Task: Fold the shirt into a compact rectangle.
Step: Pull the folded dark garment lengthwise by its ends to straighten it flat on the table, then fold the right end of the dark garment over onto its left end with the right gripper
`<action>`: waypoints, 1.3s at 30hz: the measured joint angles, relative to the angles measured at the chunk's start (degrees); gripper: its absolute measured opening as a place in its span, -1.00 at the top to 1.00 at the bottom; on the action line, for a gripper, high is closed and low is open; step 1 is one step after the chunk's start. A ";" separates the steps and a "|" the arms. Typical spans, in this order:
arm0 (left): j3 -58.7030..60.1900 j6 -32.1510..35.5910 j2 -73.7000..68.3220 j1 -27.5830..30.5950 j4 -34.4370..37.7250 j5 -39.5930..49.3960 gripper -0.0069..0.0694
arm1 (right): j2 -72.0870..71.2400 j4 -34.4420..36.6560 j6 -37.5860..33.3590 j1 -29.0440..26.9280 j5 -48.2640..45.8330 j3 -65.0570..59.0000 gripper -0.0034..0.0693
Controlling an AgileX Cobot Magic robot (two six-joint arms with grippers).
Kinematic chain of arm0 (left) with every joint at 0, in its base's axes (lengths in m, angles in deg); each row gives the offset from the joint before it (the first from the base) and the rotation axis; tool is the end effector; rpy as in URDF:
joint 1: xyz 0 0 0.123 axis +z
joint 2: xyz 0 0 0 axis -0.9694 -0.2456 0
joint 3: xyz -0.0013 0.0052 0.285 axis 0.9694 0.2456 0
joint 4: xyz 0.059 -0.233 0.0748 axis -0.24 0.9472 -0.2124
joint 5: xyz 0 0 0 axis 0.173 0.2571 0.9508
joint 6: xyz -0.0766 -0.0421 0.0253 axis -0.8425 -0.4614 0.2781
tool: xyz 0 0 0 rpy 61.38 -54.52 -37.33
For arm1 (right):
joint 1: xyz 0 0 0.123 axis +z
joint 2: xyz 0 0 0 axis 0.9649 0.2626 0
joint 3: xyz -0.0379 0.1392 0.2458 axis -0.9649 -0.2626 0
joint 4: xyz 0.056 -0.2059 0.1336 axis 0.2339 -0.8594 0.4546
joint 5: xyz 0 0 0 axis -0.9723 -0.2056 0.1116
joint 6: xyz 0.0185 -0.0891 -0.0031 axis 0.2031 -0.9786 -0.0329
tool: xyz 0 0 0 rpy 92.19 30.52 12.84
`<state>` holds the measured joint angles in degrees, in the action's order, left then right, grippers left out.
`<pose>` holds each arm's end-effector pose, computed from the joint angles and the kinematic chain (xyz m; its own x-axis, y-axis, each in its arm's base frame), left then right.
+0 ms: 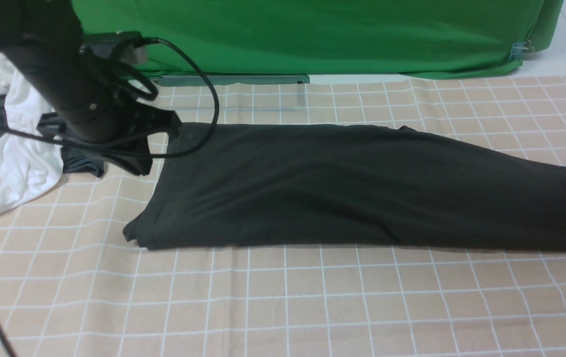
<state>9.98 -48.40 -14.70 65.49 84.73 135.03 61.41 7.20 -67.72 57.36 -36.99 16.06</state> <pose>0.3336 -0.0721 0.2807 -0.9552 0.1309 -0.2653 0.1702 0.9767 -0.1309 0.3822 -0.1199 0.2188 -0.9588 0.2670 -0.0971 0.2685 0.9633 -0.0031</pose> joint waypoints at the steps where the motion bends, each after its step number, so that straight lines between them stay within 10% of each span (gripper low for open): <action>1: 1.58 0.00 1.41 0.00 0.26 -0.43 0.77 | 0.60 0.00 0.00 0.00 0.36 0.00 -0.98; 14: 11.67 0.44 10.73 0.00 4.38 -5.03 0.77 | 8.62 0.72 0.64 -0.05 4.73 0.07 -0.85; 24: 11.98 0.60 10.78 0.00 4.44 -5.08 0.77 | 9.06 3.04 -3.24 0.00 4.10 0.61 0.63; 32: 11.98 1.15 11.70 0.00 4.75 -5.08 0.77 | 4.48 -6.71 0.74 -1.23 -0.67 4.97 0.67; 39: 11.98 1.72 12.65 0.00 4.90 -5.02 0.77 | -0.60 -1.80 1.85 0.78 -3.36 13.69 0.67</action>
<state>21.95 -46.68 -2.06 65.49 89.64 130.01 60.81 5.40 -65.87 58.13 -40.35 29.75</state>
